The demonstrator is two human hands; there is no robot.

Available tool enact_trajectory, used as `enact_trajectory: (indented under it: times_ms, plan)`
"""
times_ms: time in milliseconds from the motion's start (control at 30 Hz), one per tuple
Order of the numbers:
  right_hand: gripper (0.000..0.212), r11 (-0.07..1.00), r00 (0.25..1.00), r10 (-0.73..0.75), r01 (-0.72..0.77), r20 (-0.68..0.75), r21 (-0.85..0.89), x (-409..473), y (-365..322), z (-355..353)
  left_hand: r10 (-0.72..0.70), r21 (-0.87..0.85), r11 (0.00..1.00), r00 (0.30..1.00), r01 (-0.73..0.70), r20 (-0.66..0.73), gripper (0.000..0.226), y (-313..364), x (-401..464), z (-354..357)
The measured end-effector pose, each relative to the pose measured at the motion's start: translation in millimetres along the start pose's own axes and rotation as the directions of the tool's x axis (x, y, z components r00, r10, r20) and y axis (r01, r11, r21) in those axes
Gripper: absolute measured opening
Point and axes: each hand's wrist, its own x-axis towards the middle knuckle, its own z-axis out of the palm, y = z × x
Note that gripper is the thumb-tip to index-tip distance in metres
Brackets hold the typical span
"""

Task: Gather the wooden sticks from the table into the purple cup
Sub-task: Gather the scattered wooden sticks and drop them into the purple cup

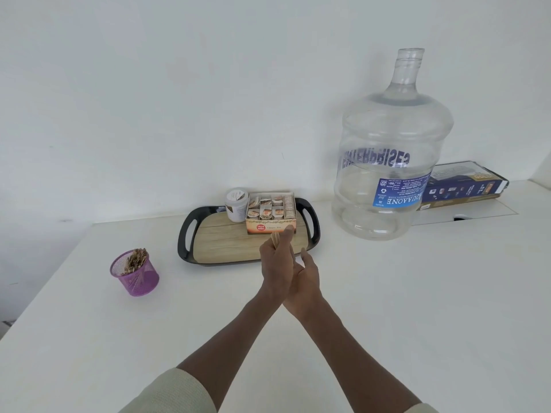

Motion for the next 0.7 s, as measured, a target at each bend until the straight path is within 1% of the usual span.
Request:
enact_trajectory:
  times_ms: [133, 200, 233, 300, 400, 467, 500, 533, 567, 600, 667, 700]
  plan:
    - [0.055, 0.999, 0.995, -0.027, 0.023, -0.101, -0.040, -2.1, 7.3, -0.5, 0.047, -0.014, 0.999, 0.999, -0.047, 0.010, 0.048, 4.2, 0.3, -1.0]
    - [0.054, 0.999, 0.992, -0.044, 0.044, -0.121, -0.005, 0.9, 7.4, 1.6, 0.037, 0.006, 0.999, 0.999, -0.037, 0.032, 0.047, 1.4, -0.8, -3.3]
    - [0.054, 0.998, 0.992, -0.056, 0.056, -0.116, 0.001, 1.4, 7.4, 5.2, 0.015, 0.026, 1.000, 0.999, -0.016, 0.035, 0.047, -0.8, -1.8, -5.1]
    - [0.050, 0.995, 0.992, -0.088, 0.083, -0.091, -0.062, 3.9, 8.6, 9.5, -0.036, 0.055, 0.998, 0.999, 0.034, 0.035, 0.047, -6.3, -4.6, -8.5]
    - [0.043, 0.986, 0.996, -0.073, 0.065, -0.044, -0.155, 5.7, 11.9, 12.2, -0.074, 0.082, 0.994, 0.997, 0.073, 0.014, 0.048, -11.2, -3.7, -13.7]
    - [0.037, 0.971, 0.998, -0.060, 0.055, -0.012, -0.231, 3.4, 14.2, 13.3, -0.070, 0.101, 0.992, 0.998, 0.070, 0.002, 0.042, -11.5, -1.2, -19.0]
    - [0.031, 0.954, 0.996, -0.087, 0.079, -0.016, -0.288, 2.0, 14.9, 14.1, -0.050, 0.124, 0.991, 0.999, 0.050, 0.001, 0.037, -10.6, -0.6, -22.0]
    - [0.025, 0.919, 0.987, -0.158, 0.132, -0.041, -0.371, 2.7, 14.8, 12.9, -0.026, 0.149, 0.988, 1.000, 0.026, 0.003, 0.033, -10.9, 0.3, -26.3]
    - [0.024, 0.858, 0.968, -0.243, 0.185, -0.063, -0.479, 4.2, 13.2, 11.1, -0.003, 0.169, 0.986, 1.000, 0.002, 0.006, 0.034, -12.3, 1.4, -31.1]
    - [0.028, 0.769, 0.941, -0.333, 0.229, -0.068, -0.597, 6.1, 11.1, 10.4, 0.019, 0.192, 0.981, 1.000, -0.019, 0.005, 0.037, -14.6, 2.5, -36.2]
    - [0.035, 0.514, 0.881, -0.473, 0.281, 0.006, -0.810, 7.8, 8.0, 13.4, 0.069, 0.267, 0.961, 0.998, -0.066, -0.002, 0.042, -19.9, 4.2, -47.1]
    - [0.035, 0.369, 0.848, -0.526, 0.299, 0.068, -0.880, 7.8, 6.6, 16.7, 0.093, 0.307, 0.948, 0.996, -0.086, -0.010, 0.042, -22.0, 4.8, -51.9]
